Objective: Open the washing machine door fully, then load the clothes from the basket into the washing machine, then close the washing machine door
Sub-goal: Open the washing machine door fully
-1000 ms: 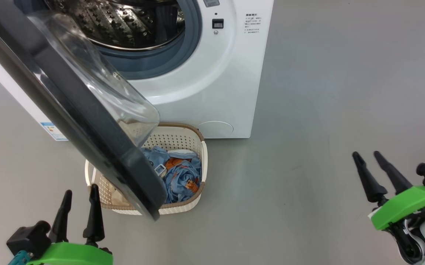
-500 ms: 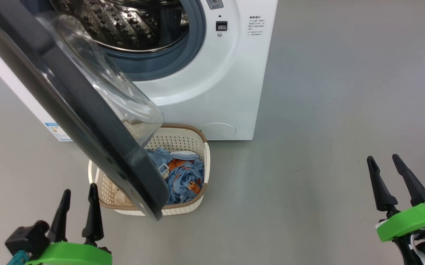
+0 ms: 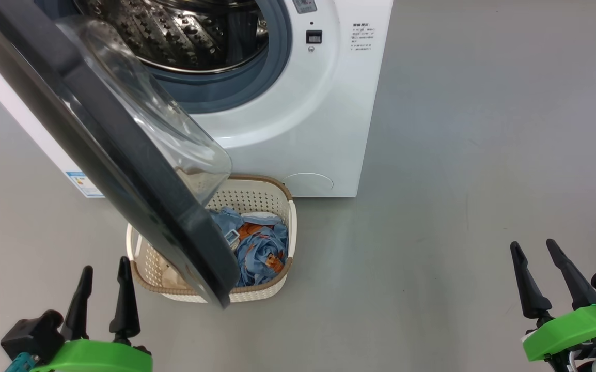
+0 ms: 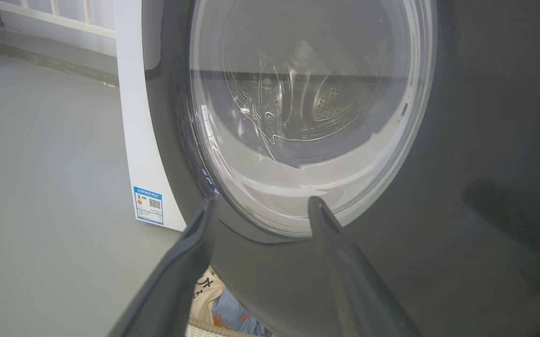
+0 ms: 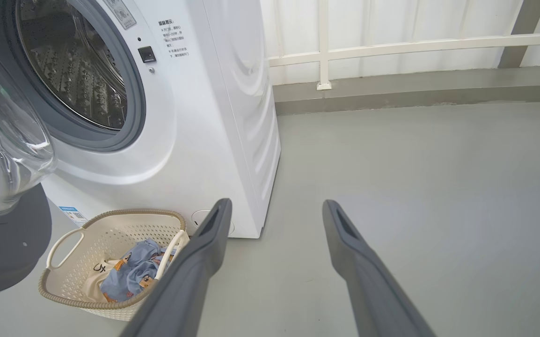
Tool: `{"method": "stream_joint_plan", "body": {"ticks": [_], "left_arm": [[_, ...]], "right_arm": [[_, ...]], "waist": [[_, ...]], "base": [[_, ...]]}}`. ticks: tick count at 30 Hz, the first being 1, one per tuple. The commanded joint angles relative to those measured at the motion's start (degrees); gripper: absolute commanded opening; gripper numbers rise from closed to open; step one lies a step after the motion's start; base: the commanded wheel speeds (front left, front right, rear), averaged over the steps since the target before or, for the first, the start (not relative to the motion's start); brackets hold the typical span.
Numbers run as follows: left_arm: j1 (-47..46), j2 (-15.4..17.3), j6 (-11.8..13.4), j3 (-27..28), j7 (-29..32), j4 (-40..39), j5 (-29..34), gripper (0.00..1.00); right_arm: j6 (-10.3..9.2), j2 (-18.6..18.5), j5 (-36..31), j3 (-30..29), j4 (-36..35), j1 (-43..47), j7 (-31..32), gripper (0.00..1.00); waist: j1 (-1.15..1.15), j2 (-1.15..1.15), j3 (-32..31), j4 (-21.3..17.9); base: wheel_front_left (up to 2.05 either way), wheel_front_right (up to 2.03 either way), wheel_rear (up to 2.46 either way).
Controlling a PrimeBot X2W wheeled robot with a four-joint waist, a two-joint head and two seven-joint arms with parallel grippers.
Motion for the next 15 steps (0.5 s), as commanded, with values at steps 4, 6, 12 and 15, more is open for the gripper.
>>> {"method": "stream_joint_plan", "body": {"ticks": [4, 6, 12, 15], "left_arm": [[-0.7, 0.6, -0.1, 2.3, -0.4, -1.6, -0.5, 0.99], [-1.0, 0.5, -0.1, 2.6, -0.4, -2.5, -1.3, 0.00], [-2.6, 0.5, -0.1, 7.4, -0.4, -10.9, -6.3, 0.00], [-3.3, 0.5, -0.1, 10.0, -0.4, -18.7, -8.6, 0.00]], "right_arm": [[0.09, -0.5, -1.2, 1.2, -1.0, 1.1, -0.7, 1.00], [0.09, -0.4, -1.4, 0.8, -1.2, 1.1, -0.7, 1.00], [0.09, -0.2, -1.9, 0.4, -1.9, 1.2, -0.7, 1.00], [0.09, -0.3, -2.2, 0.3, -2.4, 1.2, -0.7, 1.00]], "waist": [[0.00, 0.00, -0.1, -0.1], [0.00, 0.00, -0.2, 0.0], [0.00, 0.00, 0.0, 0.4], [0.00, 0.00, 0.2, 0.6]], "base": [[0.00, 0.00, 0.00], [0.00, 0.00, 0.00], [0.00, 0.00, 0.00], [0.00, 0.00, 0.00]]}}
